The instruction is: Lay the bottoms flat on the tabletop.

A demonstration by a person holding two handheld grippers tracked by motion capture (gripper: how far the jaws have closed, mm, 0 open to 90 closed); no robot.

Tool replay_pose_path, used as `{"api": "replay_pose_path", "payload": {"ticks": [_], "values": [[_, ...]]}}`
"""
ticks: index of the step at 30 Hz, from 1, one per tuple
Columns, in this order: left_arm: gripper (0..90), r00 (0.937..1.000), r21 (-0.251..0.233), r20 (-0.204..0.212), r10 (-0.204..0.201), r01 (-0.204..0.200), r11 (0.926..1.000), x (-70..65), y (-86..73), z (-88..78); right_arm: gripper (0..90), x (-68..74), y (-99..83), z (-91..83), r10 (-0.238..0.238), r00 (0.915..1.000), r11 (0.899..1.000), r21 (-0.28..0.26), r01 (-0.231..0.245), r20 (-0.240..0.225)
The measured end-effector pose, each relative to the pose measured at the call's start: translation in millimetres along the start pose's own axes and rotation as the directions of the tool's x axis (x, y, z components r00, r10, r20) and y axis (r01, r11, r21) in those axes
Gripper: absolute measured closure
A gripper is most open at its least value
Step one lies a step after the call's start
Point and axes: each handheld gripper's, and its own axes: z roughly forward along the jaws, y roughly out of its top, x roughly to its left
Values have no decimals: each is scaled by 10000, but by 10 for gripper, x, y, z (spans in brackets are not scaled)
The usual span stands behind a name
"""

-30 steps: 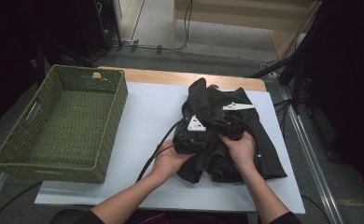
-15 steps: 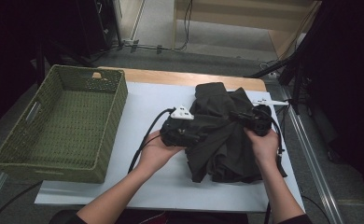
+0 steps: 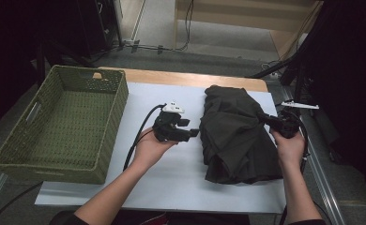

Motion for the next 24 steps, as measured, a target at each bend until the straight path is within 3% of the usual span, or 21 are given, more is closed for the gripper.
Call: {"api": "replay_pose_path", "payload": {"ticks": [4, 11, 18, 20, 24], "values": [[433, 9999, 149, -83, 90, -89, 9998, -3, -30, 54, 830, -109, -29, -49, -57, 9992, 9999, 149, 51, 387], [408, 9995, 509, -79, 317, -312, 9982, -24, -69, 184, 831, -378, -115, -162, 329, 9940, 9990, 261, -358, 1046], [381, 9991, 743, 160, 404, -415, 9964, -63, -106, 366, 829, -585, -226, -227, 726, 9827, 9955, 485, -820, 1702], [381, 9984, 810, 218, 522, -538, 9953, -95, -115, 426, 788, -581, -256, -195, 668, 9823, 9953, 574, -779, 1749], [381, 9973, 953, 378, 633, -667, 9932, -144, -123, 532, 604, -552, -277, -206, 617, 9817, 9972, 298, -682, 1803]]}}
